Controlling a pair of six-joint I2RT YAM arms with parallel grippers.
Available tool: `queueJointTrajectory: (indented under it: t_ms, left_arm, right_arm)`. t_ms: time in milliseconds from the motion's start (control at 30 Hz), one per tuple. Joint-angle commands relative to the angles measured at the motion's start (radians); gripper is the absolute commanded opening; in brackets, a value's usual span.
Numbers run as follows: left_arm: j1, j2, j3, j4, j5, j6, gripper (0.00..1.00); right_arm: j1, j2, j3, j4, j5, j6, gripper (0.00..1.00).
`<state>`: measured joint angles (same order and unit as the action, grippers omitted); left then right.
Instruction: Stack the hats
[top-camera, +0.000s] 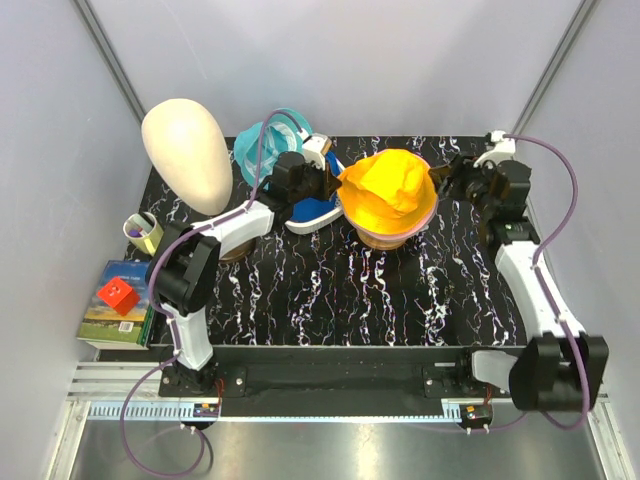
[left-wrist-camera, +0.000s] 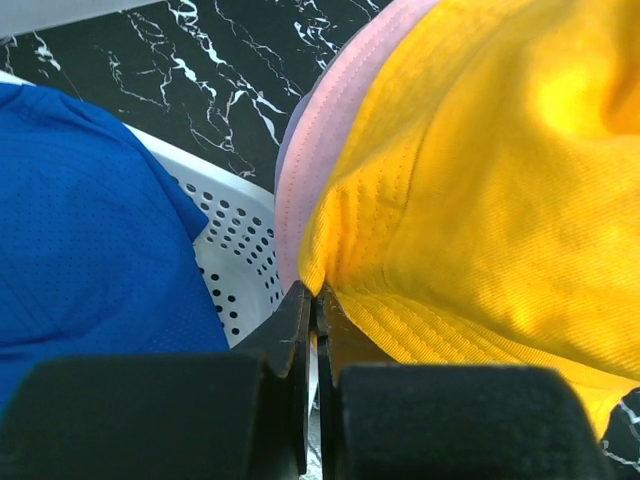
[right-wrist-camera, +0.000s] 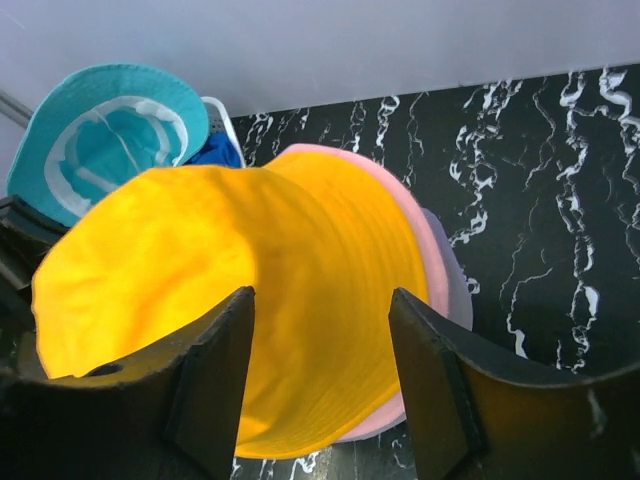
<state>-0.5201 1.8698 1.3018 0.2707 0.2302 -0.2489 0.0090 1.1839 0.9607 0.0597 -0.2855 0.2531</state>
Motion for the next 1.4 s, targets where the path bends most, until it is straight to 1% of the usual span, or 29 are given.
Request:
queueJointTrajectory:
  t_ms: [0, 33, 167, 233, 400, 533, 667, 933, 1167, 1367]
  left_arm:
    - [0.02, 0.019, 0.033, -0.053, -0.032, 0.125, 0.0]
    - [0.02, 0.023, 0.046, -0.059, -0.034, 0.129, 0.0]
    - [0.02, 0.049, 0.103, -0.117, -0.067, 0.161, 0.0]
    - [0.02, 0.071, 0.125, -0.131, -0.066, 0.177, 0.0]
    - [0.02, 0.104, 0.183, -0.157, -0.063, 0.191, 0.0]
    - [0.02, 0.12, 0.206, -0.16, -0.055, 0.195, 0.0]
    - [0.02, 0.118, 0.194, -0.136, -0.049, 0.186, 0.0]
    - [0.019, 0.117, 0.186, -0.117, -0.035, 0.177, 0.0]
    - [0.02, 0.115, 0.185, -0.11, -0.029, 0.178, 0.0]
    - [0.02, 0.117, 0.188, -0.097, -0.028, 0.175, 0.0]
  right_arm:
    - [-0.125, 0.107, 0.036, 0.185, -0.332, 0.161, 0.62]
    - [-0.154, 0.15, 0.026, 0.236, -0.383, 0.172, 0.61]
    - [-0.187, 0.226, -0.003, 0.325, -0.44, 0.202, 0.61]
    - [-0.193, 0.268, -0.017, 0.405, -0.493, 0.23, 0.61]
    - [-0.195, 0.362, -0.019, 0.541, -0.587, 0.304, 0.6]
    - [-0.195, 0.399, -0.019, 0.566, -0.61, 0.305, 0.59]
    - [-0.195, 0.428, -0.01, 0.554, -0.62, 0.287, 0.59]
    - [-0.195, 0.479, -0.016, 0.563, -0.629, 0.265, 0.62]
    - [-0.195, 0.505, -0.017, 0.598, -0.65, 0.272, 0.65]
    - [-0.192, 0.522, -0.02, 0.649, -0.71, 0.321, 0.64]
